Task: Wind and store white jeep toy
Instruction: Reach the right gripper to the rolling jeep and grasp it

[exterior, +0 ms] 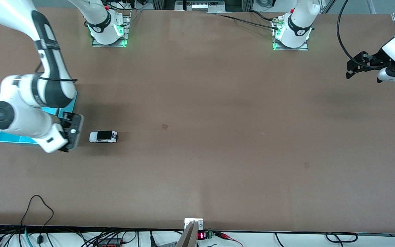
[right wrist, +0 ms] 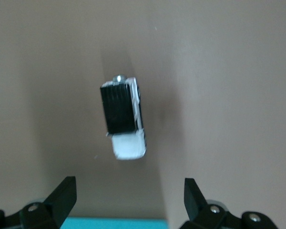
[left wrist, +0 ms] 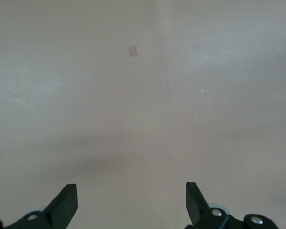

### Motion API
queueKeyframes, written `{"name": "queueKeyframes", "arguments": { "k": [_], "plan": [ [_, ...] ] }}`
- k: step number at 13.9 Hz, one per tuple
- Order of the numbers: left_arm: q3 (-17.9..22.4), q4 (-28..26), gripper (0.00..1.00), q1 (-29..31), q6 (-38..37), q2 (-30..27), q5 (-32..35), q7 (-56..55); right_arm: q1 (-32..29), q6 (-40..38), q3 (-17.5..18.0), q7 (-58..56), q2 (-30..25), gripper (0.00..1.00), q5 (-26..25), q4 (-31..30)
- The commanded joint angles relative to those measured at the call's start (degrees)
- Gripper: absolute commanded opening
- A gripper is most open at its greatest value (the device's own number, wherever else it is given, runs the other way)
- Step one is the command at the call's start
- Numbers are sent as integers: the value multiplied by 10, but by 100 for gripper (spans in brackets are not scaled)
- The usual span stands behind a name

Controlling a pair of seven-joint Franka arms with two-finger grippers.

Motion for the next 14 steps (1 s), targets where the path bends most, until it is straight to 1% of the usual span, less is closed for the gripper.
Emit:
{"name": "queueKeyframes", "arguments": {
  "k": [1,4,6,10,14],
  "plan": [
    [1,19,100,1,-10,9,-3,12,24,92,0,-38,-15,100,-3,-78],
    [1,19,100,1,-11,9,-3,13,28,177,0,-46,-11,100,-3,-133],
    [1,19,100,1,-11,9,-3,13,33,212,0,-46,-7,100,-4,-153],
    [1,19,100,1,-11,10,-3,13,30,263,0,-46,-3,100,-4,-185],
    [0,19,100,1,-11,10,-3,12,25,295,0,-49,12,100,-4,-192]
  ]
}}
